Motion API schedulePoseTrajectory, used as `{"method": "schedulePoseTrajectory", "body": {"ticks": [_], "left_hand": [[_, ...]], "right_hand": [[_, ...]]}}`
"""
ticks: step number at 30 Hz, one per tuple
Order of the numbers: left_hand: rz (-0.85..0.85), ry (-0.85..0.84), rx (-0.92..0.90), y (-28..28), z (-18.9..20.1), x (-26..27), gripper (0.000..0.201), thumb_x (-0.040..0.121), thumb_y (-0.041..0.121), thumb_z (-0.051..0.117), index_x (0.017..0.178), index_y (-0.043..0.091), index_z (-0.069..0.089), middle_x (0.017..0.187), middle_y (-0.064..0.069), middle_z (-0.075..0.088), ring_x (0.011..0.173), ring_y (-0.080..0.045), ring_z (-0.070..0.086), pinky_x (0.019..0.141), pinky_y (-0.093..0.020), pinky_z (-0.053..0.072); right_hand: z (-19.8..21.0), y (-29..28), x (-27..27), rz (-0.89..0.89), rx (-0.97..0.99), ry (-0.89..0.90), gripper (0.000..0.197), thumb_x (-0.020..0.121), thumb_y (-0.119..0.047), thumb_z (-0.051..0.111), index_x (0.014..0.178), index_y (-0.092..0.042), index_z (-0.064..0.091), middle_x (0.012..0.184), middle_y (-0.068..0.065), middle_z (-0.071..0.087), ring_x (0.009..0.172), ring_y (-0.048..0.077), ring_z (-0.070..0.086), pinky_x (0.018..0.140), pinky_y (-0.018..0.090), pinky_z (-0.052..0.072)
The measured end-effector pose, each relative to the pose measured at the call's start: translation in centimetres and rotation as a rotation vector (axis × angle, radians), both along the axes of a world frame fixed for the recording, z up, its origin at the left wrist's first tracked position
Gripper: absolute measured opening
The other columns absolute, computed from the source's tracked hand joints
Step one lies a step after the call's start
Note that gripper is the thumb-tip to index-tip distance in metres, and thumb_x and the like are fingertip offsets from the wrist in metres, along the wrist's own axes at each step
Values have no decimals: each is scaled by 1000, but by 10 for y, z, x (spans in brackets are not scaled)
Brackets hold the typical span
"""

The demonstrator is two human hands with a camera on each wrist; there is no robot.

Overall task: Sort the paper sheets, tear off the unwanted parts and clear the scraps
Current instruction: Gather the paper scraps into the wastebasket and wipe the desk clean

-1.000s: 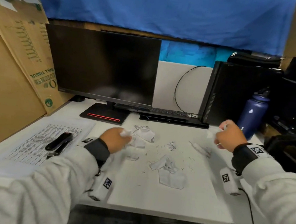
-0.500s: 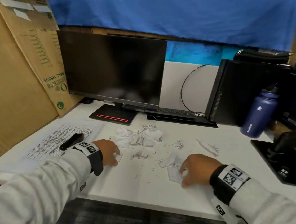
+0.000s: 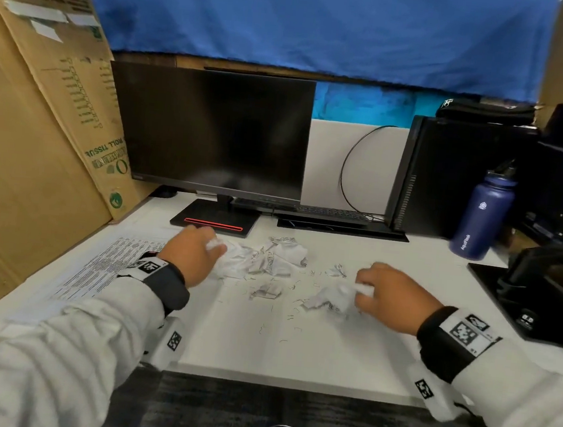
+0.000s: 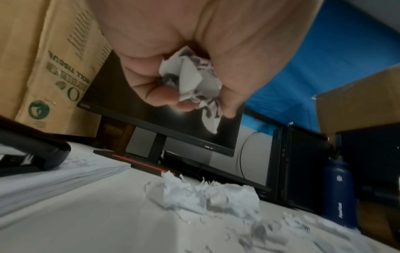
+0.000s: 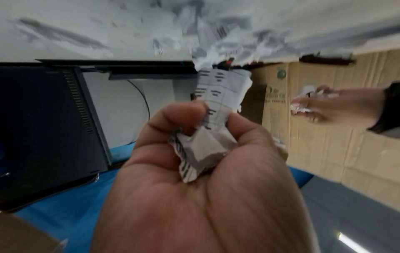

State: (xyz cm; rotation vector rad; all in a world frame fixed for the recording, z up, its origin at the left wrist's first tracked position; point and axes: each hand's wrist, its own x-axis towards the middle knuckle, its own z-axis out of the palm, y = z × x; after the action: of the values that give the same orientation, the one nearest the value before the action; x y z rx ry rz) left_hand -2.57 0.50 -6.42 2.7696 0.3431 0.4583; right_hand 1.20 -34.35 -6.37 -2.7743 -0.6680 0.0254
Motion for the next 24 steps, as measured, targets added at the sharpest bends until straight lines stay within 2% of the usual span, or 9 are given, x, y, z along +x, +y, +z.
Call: {"method": "schedulePoseTrajectory", "body": {"ticks": [4,6,8,11,14,16,19,22,24], "left_hand": [[86,-117,-239,1,12,-12,24,102,29,45,103,8,56,98,-12,57,92,-31,62,73,-34,44],[108,-168,-547,1,12,-21,29,101,28,45,106,2,57,97,-13,59,76,-22,67,62,-28,50],[73,-226,-957,-8,10,-40,25,99,20,51,109,0,62,97,-15,64,71,-17,69,64,-26,58],[-92,-128,-1261,-31,1,-79,20,97,12,56,112,14,69,86,-8,68,69,-16,65,63,-28,54],[-355,81,-1322,-60,-25,-117,22,92,12,64,111,21,72,76,-6,59,60,-18,51,52,-28,38],[-481,256,-1257,-77,-52,-131,17,88,19,67,104,18,72,66,-5,52,55,-15,46,47,-23,35],[-601,584,-1168,-103,-110,-132,13,92,23,68,98,12,69,66,1,57,57,-9,50,53,-19,41],[-367,735,-1242,-121,-175,-115,28,78,37,75,93,14,68,78,-3,63,66,-13,57,58,-24,43],[-62,706,-1502,-125,-225,-95,16,69,26,70,79,14,65,69,-6,56,55,-17,54,50,-24,37]], "right_hand": [[27,-7,-20,-78,405,74,8,88,-18,60,83,-13,57,91,7,65,66,17,74,66,44,61],[34,-7,-36,-118,593,98,11,86,-7,61,84,-8,50,91,17,66,65,21,76,62,43,60],[36,0,-57,-141,808,151,18,84,6,55,90,-9,49,94,22,65,69,29,75,62,46,62],[21,11,-91,-113,907,251,41,83,15,48,96,-21,63,85,11,63,56,24,64,54,37,52],[-17,17,-118,6,793,494,31,87,0,50,91,-21,73,84,-8,66,64,18,56,62,33,45],[-46,22,-130,63,702,665,11,88,-19,62,83,-17,71,82,-8,68,73,10,58,69,26,43],[-107,26,-131,98,407,779,58,84,-70,55,88,-14,68,80,-7,64,70,0,55,67,22,42],[-185,23,-116,-127,468,1013,65,89,-75,37,86,-20,72,83,-2,74,76,8,64,73,27,48],[-231,14,-95,-318,538,1019,54,84,-69,39,74,-22,64,62,-6,64,59,13,58,59,27,44]]}}
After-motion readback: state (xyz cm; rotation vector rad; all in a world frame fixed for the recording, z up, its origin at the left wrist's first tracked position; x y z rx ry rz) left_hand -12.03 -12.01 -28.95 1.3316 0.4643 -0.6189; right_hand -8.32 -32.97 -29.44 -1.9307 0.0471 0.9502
